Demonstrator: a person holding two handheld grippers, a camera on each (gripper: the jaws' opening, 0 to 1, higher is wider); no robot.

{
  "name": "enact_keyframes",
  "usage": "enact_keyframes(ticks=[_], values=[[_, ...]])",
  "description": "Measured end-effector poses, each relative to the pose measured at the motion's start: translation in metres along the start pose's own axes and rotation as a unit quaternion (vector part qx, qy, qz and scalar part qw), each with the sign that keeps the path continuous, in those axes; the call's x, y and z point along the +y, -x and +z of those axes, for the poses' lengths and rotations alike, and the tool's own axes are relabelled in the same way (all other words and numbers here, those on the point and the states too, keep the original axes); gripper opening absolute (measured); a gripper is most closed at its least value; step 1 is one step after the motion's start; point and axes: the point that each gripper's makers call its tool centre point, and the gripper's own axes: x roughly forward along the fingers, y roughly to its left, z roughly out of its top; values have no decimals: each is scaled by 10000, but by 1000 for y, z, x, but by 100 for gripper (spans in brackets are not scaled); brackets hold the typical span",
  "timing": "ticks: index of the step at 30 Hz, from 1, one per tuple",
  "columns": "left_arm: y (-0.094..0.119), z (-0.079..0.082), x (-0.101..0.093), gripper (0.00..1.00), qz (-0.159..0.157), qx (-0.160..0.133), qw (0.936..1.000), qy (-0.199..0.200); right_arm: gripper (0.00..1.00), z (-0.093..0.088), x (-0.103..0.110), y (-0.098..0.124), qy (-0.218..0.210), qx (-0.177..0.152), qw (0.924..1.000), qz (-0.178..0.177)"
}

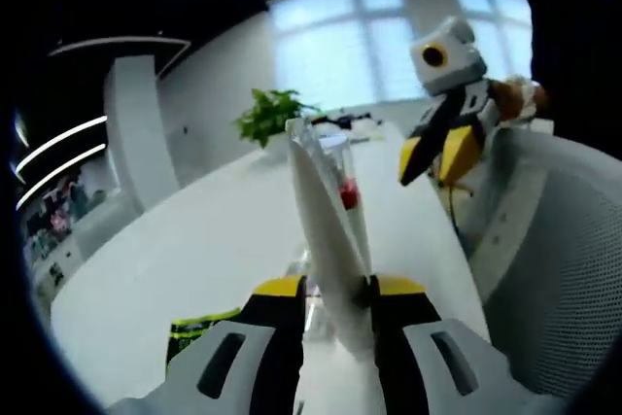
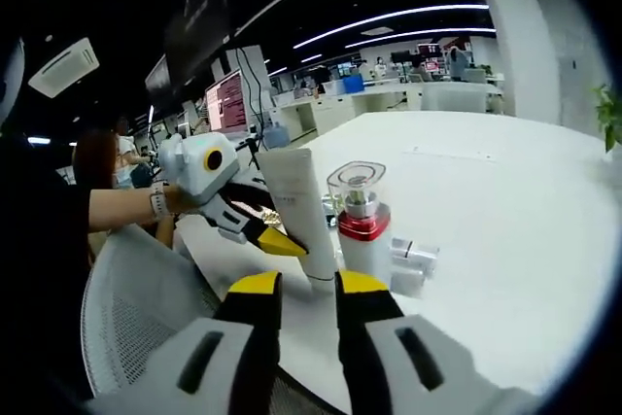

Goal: Arrange the skincare products in the storage area until every visible bottle or jar stands upright without overlapping.

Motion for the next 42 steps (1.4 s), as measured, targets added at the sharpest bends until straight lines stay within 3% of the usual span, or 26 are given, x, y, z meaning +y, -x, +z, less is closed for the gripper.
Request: enact_keyframes(ticks=[9, 15, 21, 34, 42], values=[[24, 27, 10, 29, 299, -272, 9987, 321, 22, -4, 1, 2, 0, 19, 10000, 24], [36, 44, 13, 17, 489, -584, 9959, 494, 22, -3, -1, 3, -10, -33, 10000, 2], [36, 44, 10, 8, 353, -675, 9952, 617, 22, -3, -1, 4, -14, -42, 10000, 1], [34, 45, 10, 6, -102, -1060, 9931, 496, 22, -4, -5, 5, -10, -4, 10000, -33], [29, 47, 12, 6, -292, -1125, 9928, 286, 22, -4, -4, 4, 4, 44, 10000, -16]])
